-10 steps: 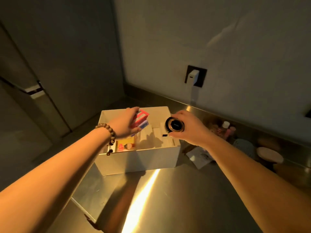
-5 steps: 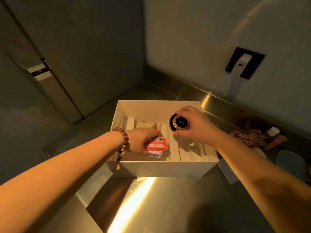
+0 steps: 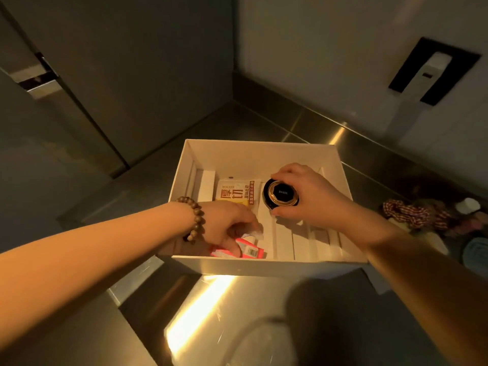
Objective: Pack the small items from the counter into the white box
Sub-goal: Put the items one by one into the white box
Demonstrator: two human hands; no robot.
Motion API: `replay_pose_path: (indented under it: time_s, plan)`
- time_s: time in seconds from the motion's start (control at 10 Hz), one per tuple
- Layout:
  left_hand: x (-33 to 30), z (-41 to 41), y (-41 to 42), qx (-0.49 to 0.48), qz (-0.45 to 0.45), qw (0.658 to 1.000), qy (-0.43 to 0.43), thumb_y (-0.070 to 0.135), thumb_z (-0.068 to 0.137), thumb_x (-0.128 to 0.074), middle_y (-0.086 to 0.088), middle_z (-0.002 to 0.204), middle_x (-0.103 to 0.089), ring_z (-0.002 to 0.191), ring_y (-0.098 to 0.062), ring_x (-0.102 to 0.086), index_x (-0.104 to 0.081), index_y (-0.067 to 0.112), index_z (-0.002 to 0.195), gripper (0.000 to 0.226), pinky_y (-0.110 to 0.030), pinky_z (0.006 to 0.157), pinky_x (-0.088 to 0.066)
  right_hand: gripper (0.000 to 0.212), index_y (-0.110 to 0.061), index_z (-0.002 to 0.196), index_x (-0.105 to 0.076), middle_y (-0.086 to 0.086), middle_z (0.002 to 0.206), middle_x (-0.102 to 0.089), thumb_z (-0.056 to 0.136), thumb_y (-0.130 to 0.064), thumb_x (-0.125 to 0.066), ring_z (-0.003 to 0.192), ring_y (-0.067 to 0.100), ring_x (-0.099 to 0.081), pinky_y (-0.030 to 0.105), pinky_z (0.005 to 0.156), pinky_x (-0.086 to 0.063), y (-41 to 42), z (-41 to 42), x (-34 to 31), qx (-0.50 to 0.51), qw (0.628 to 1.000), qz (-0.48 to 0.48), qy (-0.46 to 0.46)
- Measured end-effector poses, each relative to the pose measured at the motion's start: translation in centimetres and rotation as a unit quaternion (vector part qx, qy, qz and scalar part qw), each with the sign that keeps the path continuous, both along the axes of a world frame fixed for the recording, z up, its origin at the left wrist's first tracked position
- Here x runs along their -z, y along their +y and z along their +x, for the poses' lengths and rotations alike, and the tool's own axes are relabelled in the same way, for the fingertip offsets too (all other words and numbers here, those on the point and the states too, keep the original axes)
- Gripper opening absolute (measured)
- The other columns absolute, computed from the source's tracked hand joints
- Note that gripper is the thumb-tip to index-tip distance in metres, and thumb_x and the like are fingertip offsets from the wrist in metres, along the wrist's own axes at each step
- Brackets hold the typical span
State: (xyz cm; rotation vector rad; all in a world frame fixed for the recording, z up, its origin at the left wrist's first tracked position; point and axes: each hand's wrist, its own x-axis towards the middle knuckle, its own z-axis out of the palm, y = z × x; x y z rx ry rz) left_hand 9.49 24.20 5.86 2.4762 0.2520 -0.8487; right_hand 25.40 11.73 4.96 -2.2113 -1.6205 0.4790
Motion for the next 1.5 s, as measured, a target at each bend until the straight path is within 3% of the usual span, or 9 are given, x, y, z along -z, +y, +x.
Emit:
replay_pose_path:
  time_s: [0.2, 0.5, 0.6, 0.8, 1.0, 1.1, 1.2, 1.3, 1.5]
  plan:
    - [1.2, 0.8, 1.1, 0.014, 0.035, 0.996, 0.087, 0.024, 0.078, -0.073, -0.003, 0.118, -0.061, 0.11, -0.017, -0.056, -0.06, 0.014, 0.121, 0.046, -0.032, 0.095, -0.043, 0.069, -0.023, 0.134, -0.049, -0.006, 0.129, -0.047, 0.073, -0.038, -0.078, 0.118, 0.011, -0.04, 0.019, 0.094, -0.035, -0.3, 0.3, 0.6, 0.002, 1.0, -0.012, 0.002]
    - [2.3, -0.2, 2.2, 0.01, 0.011, 1.0, -0.016, 0.026, 0.082, -0.069, 0.007, 0.113, -0.064, 0.101, -0.007, -0.057, -0.059, 0.025, 0.122, 0.041, -0.015, 0.087, -0.04, 0.068, -0.022, 0.134, -0.05, -0.005, 0.129, -0.048, 0.073, -0.035, -0.078, 0.118, 0.013, -0.042, 0.025, 0.097, -0.039, -0.4, 0.6, 0.8, 0.026, 1.0, -0.002, -0.002]
    - [1.3, 0.4, 2.7, -0.084, 0.017, 0.986, -0.14, 0.026, 0.082, -0.068, 0.006, 0.111, -0.065, 0.096, -0.006, -0.059, -0.061, 0.024, 0.117, 0.036, -0.016, 0.083, -0.044, 0.068, -0.022, 0.135, -0.047, -0.005, 0.132, -0.047, 0.075, -0.032, -0.077, 0.121, 0.015, -0.041, 0.028, 0.099, -0.037, -0.3, 1.0, 0.5, 0.06, 0.998, 0.015, -0.02]
    - [0.0, 2.2, 3.9, -0.135, 0.177, 0.945, -0.239, 0.022, 0.085, -0.063, 0.001, 0.132, -0.051, 0.121, -0.019, -0.047, -0.047, 0.023, 0.132, 0.049, -0.032, 0.1, -0.04, 0.066, -0.022, 0.132, -0.049, -0.004, 0.129, -0.05, 0.074, -0.031, -0.078, 0.117, 0.016, -0.045, 0.032, 0.098, -0.041, 1.6, 0.9, 0.3, 0.091, 0.996, 0.007, -0.02]
    - [-0.8, 1.2, 5.2, -0.086, 0.245, 0.933, -0.251, 0.02, 0.085, -0.062, -0.001, 0.132, -0.05, 0.118, -0.018, -0.048, -0.049, 0.02, 0.13, 0.047, -0.029, 0.096, -0.041, 0.05, -0.028, 0.114, -0.058, -0.009, 0.109, -0.057, 0.07, -0.031, -0.081, 0.098, 0.01, -0.053, 0.024, 0.081, -0.047, 6.8, -2.7, 3.0, 0.018, 0.998, -0.007, 0.059]
    - [-1.2, 0.0, 5.7, -0.079, 0.259, 0.923, -0.272, 0.019, 0.086, -0.061, -0.001, 0.132, -0.05, 0.117, -0.018, -0.048, -0.051, 0.02, 0.127, 0.043, -0.028, 0.094, -0.041, 0.043, -0.027, 0.11, -0.06, -0.009, 0.107, -0.06, 0.072, -0.029, -0.079, 0.094, 0.01, -0.058, 0.031, 0.084, -0.054, 8.5, -4.0, 4.7, 0.02, 0.993, -0.007, 0.118]
    - [-1.6, -1.5, 6.6, -0.106, 0.266, 0.911, -0.295, 0.018, 0.086, -0.06, -0.002, 0.14, -0.043, 0.124, -0.019, -0.044, -0.041, 0.02, 0.136, 0.054, -0.028, 0.098, -0.038, 0.046, -0.027, 0.114, -0.061, -0.014, 0.109, -0.057, 0.072, -0.032, -0.08, 0.095, 0.006, -0.054, 0.031, 0.089, -0.052, 8.6, -4.0, 5.4, 0.016, 0.993, 0.001, 0.116]
    - [-1.5, -2.9, 7.3, -0.128, 0.269, 0.904, -0.307, 0.021, 0.086, -0.06, -0.001, 0.145, -0.036, 0.128, -0.018, -0.039, -0.035, 0.021, 0.14, 0.06, -0.026, 0.102, -0.034, 0.061, -0.03, 0.132, -0.052, -0.01, 0.135, -0.051, 0.076, -0.033, -0.077, 0.121, 0.013, -0.047, 0.032, 0.101, -0.039, 7.9, -3.3, 5.1, 0.001, 0.997, -0.005, 0.072]
    - [-0.4, -3.6, 7.2, -0.142, 0.27, 0.902, -0.304, 0.021, 0.086, -0.06, -0.002, 0.148, -0.031, 0.133, -0.02, -0.031, -0.03, 0.021, 0.142, 0.063, -0.028, 0.107, -0.026, 0.052, -0.034, 0.139, -0.044, -0.011, 0.151, -0.035, 0.091, -0.022, -0.06, 0.133, 0.018, -0.04, 0.033, 0.108, -0.034, 6.6, -2.9, 5.4, -0.097, 0.99, -0.096, -0.039]
